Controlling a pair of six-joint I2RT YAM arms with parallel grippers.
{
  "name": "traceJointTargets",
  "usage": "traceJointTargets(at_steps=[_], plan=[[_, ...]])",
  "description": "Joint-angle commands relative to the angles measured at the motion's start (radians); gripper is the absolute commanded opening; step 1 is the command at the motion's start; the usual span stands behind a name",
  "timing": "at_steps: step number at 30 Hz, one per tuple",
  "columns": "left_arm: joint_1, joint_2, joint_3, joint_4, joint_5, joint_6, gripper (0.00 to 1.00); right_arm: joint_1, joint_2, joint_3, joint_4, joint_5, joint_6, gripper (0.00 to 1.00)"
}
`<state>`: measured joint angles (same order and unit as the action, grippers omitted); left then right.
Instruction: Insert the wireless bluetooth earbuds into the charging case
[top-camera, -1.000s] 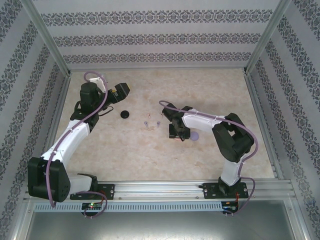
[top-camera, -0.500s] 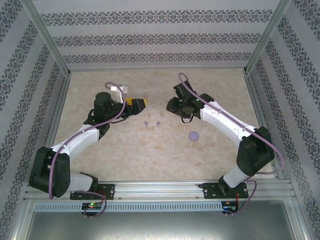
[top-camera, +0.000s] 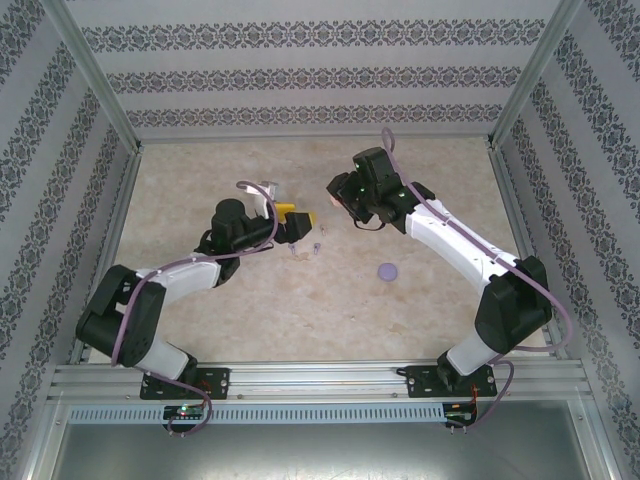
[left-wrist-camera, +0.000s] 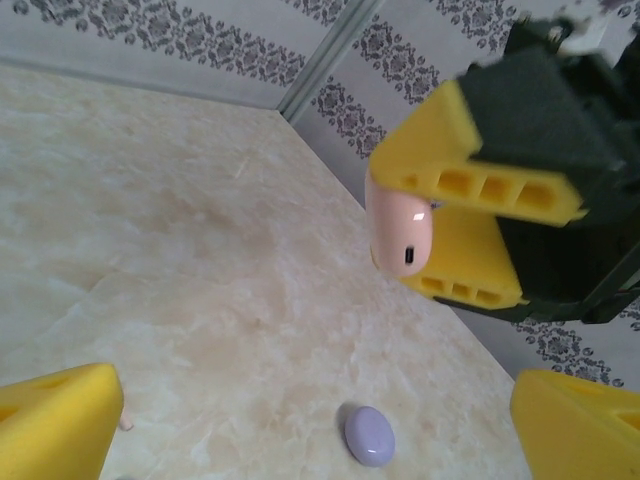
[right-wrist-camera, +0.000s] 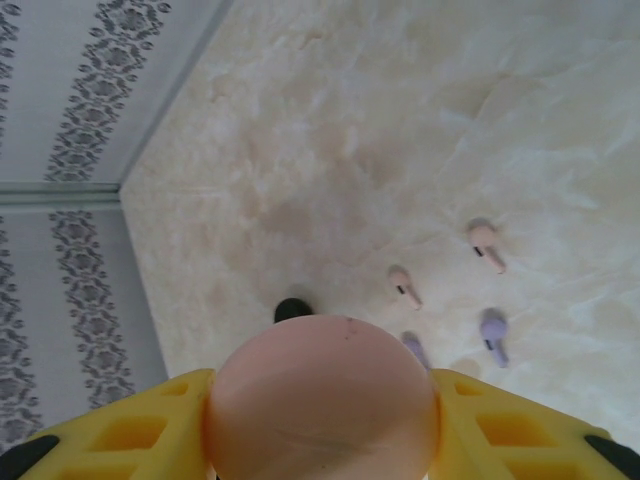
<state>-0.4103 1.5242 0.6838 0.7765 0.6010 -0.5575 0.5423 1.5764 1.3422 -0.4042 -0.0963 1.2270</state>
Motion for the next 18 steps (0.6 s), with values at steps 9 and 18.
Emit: traceJointTargets(at_steps=[9,18], plan=[[-0.045,0.13,0.103,0.218,0.011,-0.049,0.84,0.047,0.002,0.055,0.061,-0.014,0.095,0.29],[-0.045,0.168,0.137,0.247,0.016,-0.064,0.69,0.065,0.012,0.051,0.074,-0.022,0.1,0.28]])
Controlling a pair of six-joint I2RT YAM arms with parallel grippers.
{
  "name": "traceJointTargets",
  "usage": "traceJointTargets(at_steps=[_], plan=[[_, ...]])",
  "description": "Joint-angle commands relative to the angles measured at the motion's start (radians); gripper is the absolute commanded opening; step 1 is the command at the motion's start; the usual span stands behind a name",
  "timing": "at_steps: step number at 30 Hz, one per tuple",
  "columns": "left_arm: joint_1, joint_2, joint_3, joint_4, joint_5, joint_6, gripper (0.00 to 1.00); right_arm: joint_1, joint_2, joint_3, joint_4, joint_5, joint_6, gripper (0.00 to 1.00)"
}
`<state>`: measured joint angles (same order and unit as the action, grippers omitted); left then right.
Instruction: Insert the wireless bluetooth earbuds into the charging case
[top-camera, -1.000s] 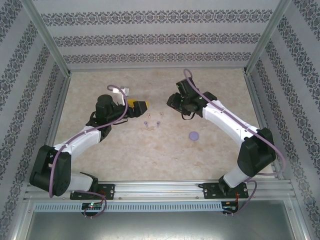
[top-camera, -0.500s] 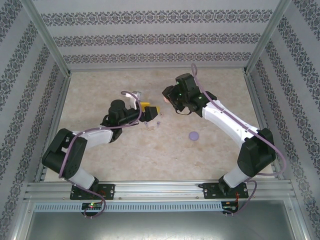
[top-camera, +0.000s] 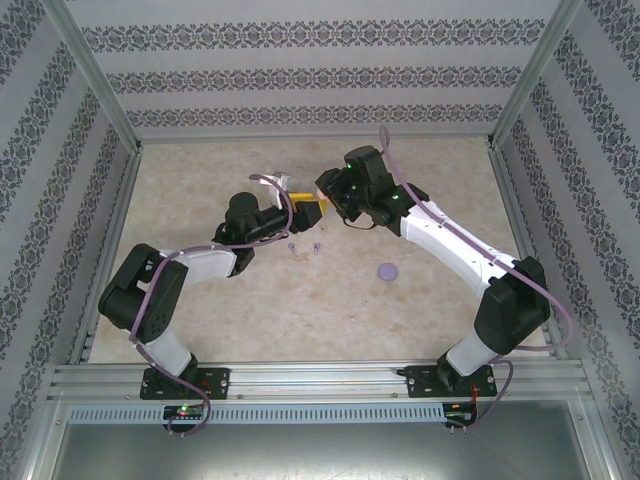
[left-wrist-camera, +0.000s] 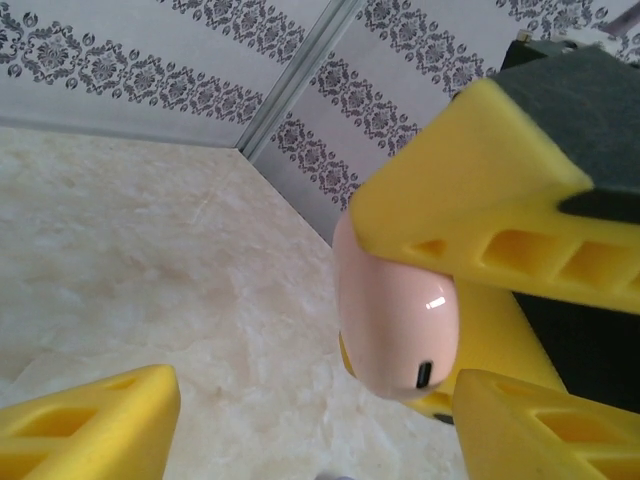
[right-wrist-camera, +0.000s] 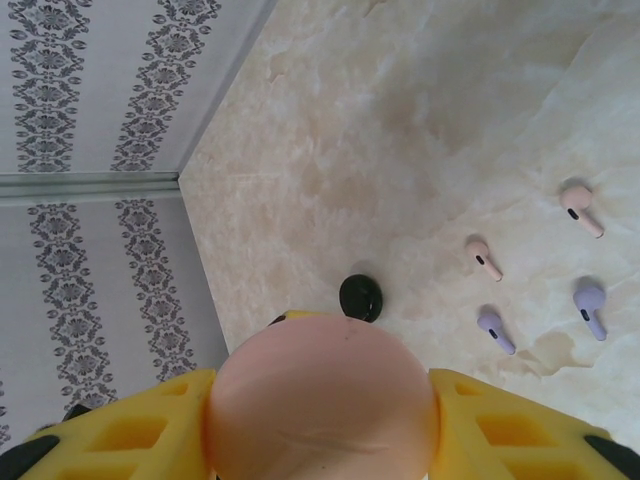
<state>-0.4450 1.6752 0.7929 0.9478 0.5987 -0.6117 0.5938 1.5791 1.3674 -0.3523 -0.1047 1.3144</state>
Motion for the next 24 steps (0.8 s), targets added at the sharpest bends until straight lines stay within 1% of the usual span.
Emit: traceJointTargets(at_steps=[1,13,19,24], plan=[[-0.012,0.02,0.031,0.08,0.02,-0.014,0.68,0.016,0.009,0.026,0.024,-0.012,0.013,0.28],[-0.014,0.04,0.058,0.098,0.015,-0.028,0.6,0.025,0.016,0.022,0.033,-0.02,0.016,0.28],[-0.014,0.051,0.067,0.1,0.019,-0.031,0.47,0.025,0.015,0.019,0.037,-0.022,0.017,0.27],[-0.014,0.055,0.068,0.105,0.026,-0.033,0.33,0.026,0.017,0.019,0.042,-0.021,0.019,0.27]])
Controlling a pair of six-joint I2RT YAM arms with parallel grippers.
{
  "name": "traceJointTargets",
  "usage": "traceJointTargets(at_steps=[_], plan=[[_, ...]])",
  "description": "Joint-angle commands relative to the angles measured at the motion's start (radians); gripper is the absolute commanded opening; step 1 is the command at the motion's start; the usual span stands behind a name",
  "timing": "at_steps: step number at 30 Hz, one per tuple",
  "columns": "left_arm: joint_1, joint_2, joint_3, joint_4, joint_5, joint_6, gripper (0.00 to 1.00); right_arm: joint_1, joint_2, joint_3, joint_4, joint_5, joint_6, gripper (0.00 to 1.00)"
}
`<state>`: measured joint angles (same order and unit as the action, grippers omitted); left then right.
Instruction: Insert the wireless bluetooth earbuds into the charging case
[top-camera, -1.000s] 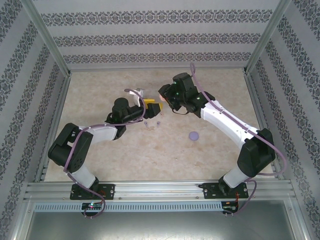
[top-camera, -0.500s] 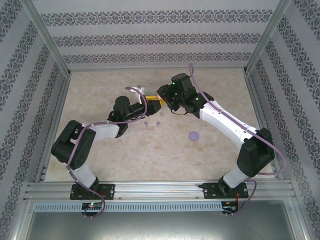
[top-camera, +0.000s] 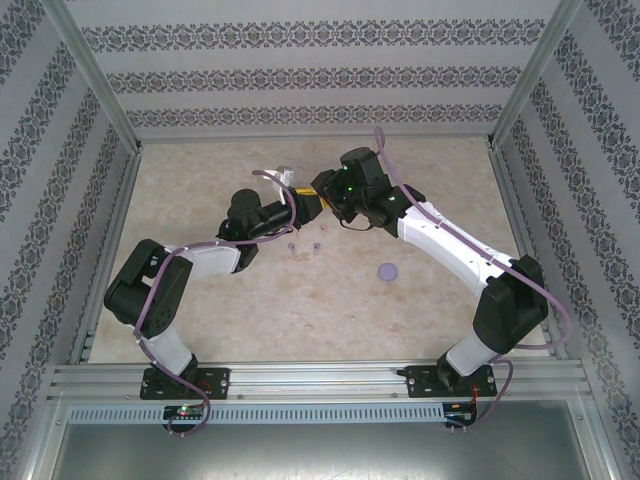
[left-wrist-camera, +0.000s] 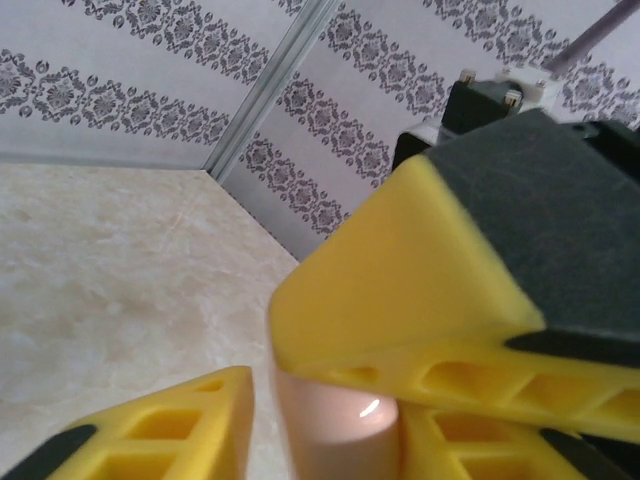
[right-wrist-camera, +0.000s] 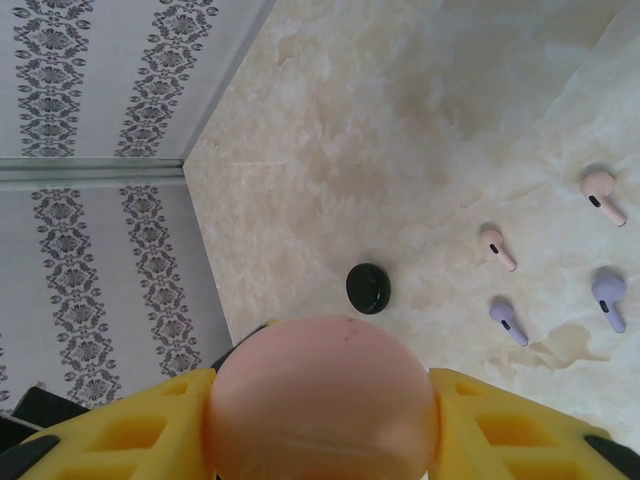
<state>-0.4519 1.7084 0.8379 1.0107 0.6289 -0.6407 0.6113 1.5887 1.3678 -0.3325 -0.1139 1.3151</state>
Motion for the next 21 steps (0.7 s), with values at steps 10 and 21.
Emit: traceJointTargets(at_steps=[10,21], plan=[[-0.007,0.001,-0.008,0.045,-0.009,0.0,0.4,-0.002,0.007,0.018,0.019,0.01,0.018,0.27],[-0.007,-0.019,-0.021,0.032,-0.008,0.017,0.4,-0.008,0.001,0.004,0.019,0.015,0.021,0.27]])
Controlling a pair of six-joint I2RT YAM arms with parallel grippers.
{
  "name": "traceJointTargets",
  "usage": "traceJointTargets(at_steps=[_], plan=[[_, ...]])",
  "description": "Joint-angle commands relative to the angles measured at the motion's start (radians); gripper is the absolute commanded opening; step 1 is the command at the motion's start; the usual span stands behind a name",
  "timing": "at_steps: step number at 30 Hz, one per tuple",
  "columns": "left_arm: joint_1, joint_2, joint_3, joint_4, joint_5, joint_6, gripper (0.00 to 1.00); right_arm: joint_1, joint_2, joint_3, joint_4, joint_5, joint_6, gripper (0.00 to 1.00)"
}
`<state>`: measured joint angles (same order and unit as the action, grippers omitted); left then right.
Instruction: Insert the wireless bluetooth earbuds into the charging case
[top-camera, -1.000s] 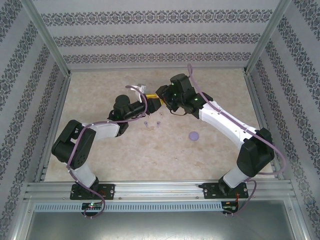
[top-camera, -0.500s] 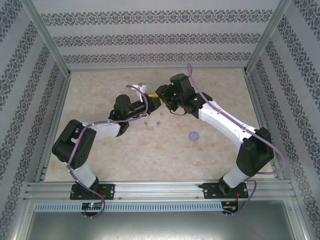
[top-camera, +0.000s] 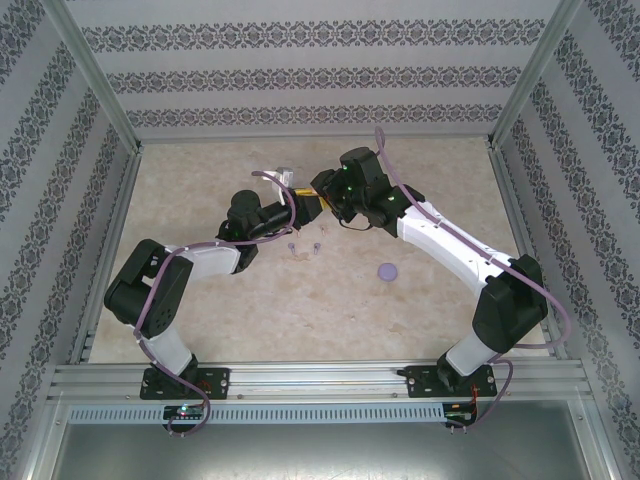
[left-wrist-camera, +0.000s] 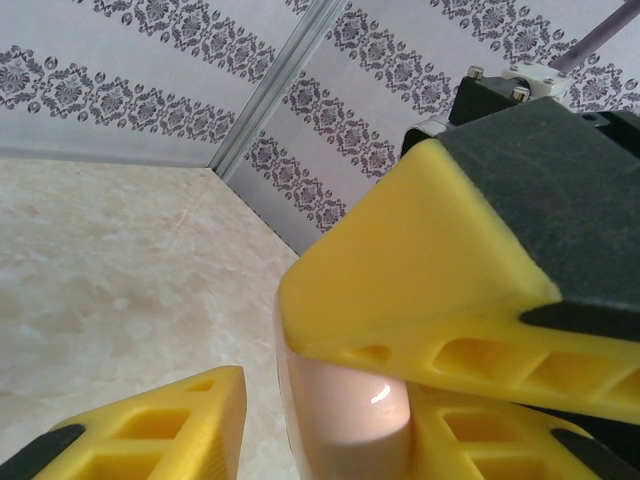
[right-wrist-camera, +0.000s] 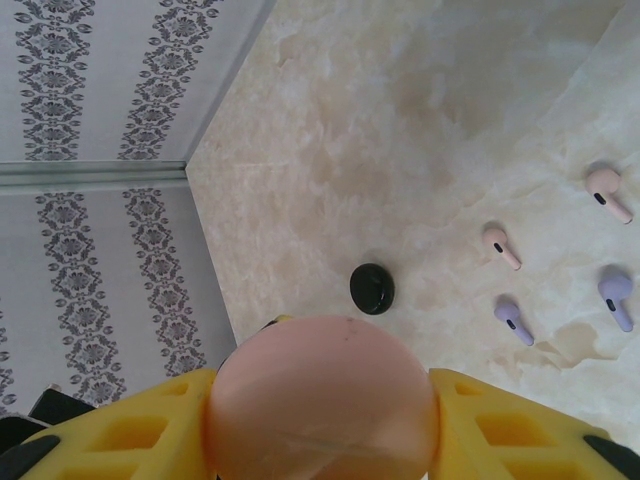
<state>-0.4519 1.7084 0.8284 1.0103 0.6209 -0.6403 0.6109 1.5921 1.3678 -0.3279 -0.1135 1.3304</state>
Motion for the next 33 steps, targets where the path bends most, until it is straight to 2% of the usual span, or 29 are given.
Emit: traceJointTargets(at_steps=[1,11,18,27,29,33], plan=[[-0.007,-0.02,-0.011,0.036,0.003,0.017,0.39,-0.009,-0.003,0.004,0.014,0.016,0.006,0.27],[-0.005,-0.042,-0.018,0.045,0.025,0.016,0.29,-0.015,-0.004,-0.006,0.016,0.015,0.009,0.27],[-0.002,-0.048,-0.017,0.054,0.029,0.011,0.19,-0.014,-0.001,-0.008,0.018,0.011,0.009,0.27],[-0.003,-0.049,-0.006,0.05,0.035,0.007,0.0,-0.016,-0.009,-0.019,0.031,0.005,0.013,0.28],[-0.003,-0.05,-0.002,0.038,0.035,0.007,0.0,-0.018,-0.011,-0.018,0.037,0.005,0.013,0.33],[-0.002,-0.051,-0.002,0.02,0.03,0.006,0.0,-0.042,-0.028,-0.015,0.065,-0.002,0.001,0.58]])
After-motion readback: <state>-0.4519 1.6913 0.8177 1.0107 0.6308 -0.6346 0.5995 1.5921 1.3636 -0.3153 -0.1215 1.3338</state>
